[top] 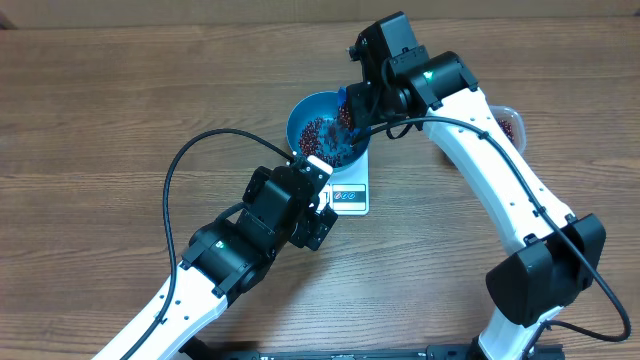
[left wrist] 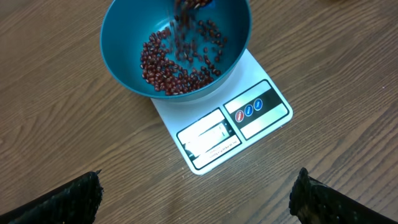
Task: Scoop item into bowl and weigh 150g on scale
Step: 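Tip the scoop with the right gripper to pour beans into the bowl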
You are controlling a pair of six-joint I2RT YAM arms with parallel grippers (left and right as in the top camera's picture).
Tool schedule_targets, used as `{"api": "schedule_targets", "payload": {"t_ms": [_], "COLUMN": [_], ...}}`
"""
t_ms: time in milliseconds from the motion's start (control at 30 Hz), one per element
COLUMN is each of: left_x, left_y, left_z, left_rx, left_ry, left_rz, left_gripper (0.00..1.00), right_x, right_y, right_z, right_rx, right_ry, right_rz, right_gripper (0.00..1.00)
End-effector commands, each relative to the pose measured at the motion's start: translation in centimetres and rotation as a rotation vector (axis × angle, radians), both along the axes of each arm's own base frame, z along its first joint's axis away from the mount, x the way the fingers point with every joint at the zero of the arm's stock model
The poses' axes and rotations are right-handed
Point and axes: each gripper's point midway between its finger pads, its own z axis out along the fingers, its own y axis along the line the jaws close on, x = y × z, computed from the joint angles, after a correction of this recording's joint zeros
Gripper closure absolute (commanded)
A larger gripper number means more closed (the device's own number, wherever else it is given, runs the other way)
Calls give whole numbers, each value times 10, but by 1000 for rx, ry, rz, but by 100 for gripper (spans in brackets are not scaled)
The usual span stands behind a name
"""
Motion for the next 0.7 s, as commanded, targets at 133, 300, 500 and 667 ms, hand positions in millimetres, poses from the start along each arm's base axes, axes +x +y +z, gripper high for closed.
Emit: {"api": "schedule_targets", "payload": {"t_ms": [133, 300, 500, 667], "left_x": [-1, -1, -1, -1], "left_y": [3, 3, 3, 3], "left_z": [0, 0, 0, 0], "left_rx": [-1, -1, -1, -1], "left_ry": [-5, -4, -5, -4], "left_rz": [12, 12, 12, 12], "left_gripper": [0, 0, 0, 1], "right_x": [1, -3, -7, -9], "right_y": [12, 18, 23, 26], "right_z": [20, 21, 23, 24], "right_rx": [-57, -118, -184, -209], "right_ry": [-97, -132, -172, -190], "right_rz": [20, 23, 23, 23], "right_gripper": [96, 96, 96, 96]}}
